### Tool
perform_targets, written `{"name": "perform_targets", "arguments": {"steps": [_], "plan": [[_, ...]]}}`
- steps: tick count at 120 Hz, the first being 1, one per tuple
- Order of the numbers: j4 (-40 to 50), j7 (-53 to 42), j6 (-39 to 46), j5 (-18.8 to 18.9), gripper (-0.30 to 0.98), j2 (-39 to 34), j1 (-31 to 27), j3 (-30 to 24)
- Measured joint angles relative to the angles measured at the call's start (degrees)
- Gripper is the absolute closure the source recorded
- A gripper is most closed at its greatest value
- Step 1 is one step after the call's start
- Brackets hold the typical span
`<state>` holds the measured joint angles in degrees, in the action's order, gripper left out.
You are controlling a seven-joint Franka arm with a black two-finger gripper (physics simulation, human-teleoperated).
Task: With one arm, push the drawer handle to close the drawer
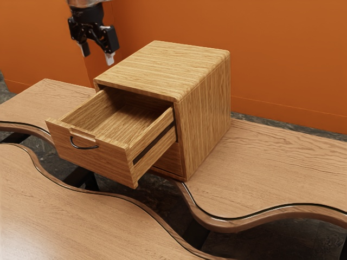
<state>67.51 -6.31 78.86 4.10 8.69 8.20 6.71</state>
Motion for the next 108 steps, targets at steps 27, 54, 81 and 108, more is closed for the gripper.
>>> {"name": "perform_targets", "arguments": {"steps": [27, 54, 81, 108], "plan": [[21.04, -0.59, 1.66, -0.41, 0.0, -18.48, 0.78, -0.18], [56.84, 1.58, 10.5, 1.98, 0.45, -42.28, -0.01, -0.05], [67.6, 4.61, 23.1, 3.9, 0.7, -40.36, -0.01, 1.46], [67.84, 6.39, 30.7, 4.06, 0.76, -35.12, 0.32, 1.81]]}}
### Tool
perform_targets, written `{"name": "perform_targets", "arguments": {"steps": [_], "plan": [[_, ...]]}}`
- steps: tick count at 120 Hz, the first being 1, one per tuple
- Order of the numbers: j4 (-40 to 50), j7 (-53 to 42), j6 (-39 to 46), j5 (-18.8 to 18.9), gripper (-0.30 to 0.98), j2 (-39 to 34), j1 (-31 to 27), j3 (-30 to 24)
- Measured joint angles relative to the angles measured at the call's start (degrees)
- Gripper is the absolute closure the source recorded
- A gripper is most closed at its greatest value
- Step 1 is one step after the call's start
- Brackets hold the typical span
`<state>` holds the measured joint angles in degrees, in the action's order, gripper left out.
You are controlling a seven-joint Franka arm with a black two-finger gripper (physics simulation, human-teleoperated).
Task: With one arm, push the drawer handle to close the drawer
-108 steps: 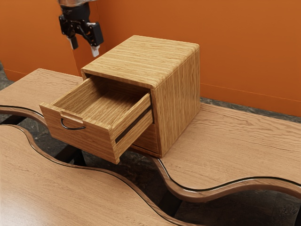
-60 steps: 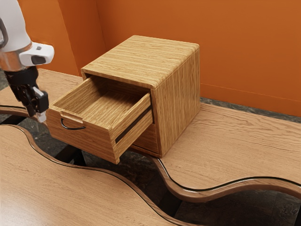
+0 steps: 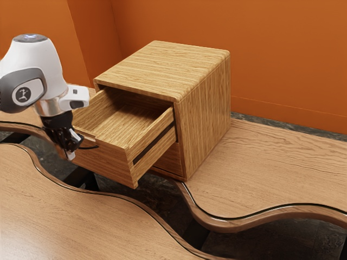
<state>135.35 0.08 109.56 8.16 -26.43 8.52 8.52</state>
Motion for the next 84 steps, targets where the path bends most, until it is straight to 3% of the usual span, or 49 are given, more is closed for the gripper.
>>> {"name": "perform_targets", "arguments": {"steps": [84], "plan": [[-20.68, 0.72, 5.19, -3.71, 0.78, 20.76, 1.32, -0.52]]}}
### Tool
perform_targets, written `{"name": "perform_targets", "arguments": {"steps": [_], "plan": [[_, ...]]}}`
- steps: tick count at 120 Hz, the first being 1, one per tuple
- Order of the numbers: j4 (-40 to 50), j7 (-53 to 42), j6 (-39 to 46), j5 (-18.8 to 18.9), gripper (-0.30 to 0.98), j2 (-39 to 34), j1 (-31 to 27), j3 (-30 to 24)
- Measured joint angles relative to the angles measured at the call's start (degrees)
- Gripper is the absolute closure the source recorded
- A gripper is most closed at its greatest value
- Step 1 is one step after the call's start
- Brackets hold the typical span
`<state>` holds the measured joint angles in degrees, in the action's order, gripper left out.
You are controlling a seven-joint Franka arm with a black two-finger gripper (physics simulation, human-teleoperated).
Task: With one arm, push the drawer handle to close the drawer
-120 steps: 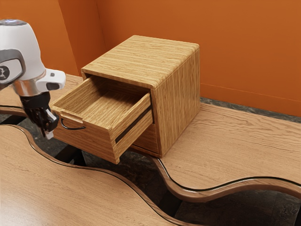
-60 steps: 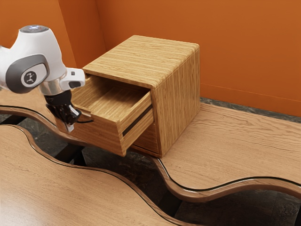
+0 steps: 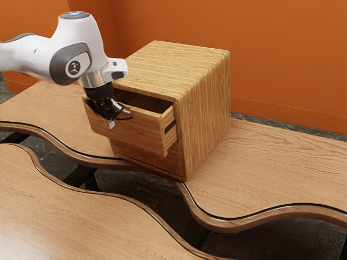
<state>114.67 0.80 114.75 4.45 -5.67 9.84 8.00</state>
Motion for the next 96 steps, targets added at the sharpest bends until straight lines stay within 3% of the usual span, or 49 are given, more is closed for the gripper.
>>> {"name": "perform_targets", "arguments": {"steps": [72, 86, 96], "plan": [[-15.63, -3.67, -0.3, -1.95, 0.79, 13.73, 0.05, -0.35], [-15.11, -4.48, -0.42, -2.42, 0.79, 12.75, 0.07, -0.45], [-13.84, -4.29, -4.04, -2.7, 0.79, 4.87, -0.05, -1.98]]}}
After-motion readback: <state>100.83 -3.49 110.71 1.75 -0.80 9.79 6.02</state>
